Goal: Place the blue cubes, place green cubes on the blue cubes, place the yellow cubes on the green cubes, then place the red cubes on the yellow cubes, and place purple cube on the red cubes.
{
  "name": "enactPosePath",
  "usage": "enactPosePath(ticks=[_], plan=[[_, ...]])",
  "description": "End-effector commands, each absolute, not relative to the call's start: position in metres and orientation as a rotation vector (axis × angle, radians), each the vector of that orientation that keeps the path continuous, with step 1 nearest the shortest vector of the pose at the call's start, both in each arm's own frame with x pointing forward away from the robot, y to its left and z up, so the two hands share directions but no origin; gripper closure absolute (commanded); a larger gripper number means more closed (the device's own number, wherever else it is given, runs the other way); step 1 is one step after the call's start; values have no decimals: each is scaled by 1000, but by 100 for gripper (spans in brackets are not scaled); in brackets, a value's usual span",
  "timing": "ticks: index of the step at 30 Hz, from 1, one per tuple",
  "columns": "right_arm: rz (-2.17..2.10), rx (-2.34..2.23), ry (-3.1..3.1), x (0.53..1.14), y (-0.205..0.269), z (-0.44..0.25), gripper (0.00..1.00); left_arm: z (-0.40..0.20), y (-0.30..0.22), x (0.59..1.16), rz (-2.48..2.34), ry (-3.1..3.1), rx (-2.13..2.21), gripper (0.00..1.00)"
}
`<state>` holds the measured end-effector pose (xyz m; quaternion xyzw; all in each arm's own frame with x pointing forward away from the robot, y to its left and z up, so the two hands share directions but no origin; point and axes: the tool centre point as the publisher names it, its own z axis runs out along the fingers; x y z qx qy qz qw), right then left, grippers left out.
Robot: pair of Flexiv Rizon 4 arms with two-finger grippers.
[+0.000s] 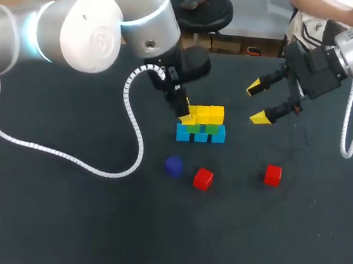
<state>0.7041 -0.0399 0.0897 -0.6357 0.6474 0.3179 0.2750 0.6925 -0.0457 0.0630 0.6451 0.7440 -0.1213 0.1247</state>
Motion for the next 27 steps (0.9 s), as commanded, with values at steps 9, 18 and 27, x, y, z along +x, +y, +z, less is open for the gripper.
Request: enactPosePath(ticks=[9, 18, 27], plan=[[853, -1707, 1739, 703, -40, 90, 0, 61, -47, 693, -355, 2169, 1890, 100], [853, -1707, 1739, 703, -40, 90, 0, 61, -47, 695, -350, 2169, 1892, 100], [853, -1707, 1739, 703, -40, 90, 0, 61, -47, 697, -343, 2171, 1892, 100]])
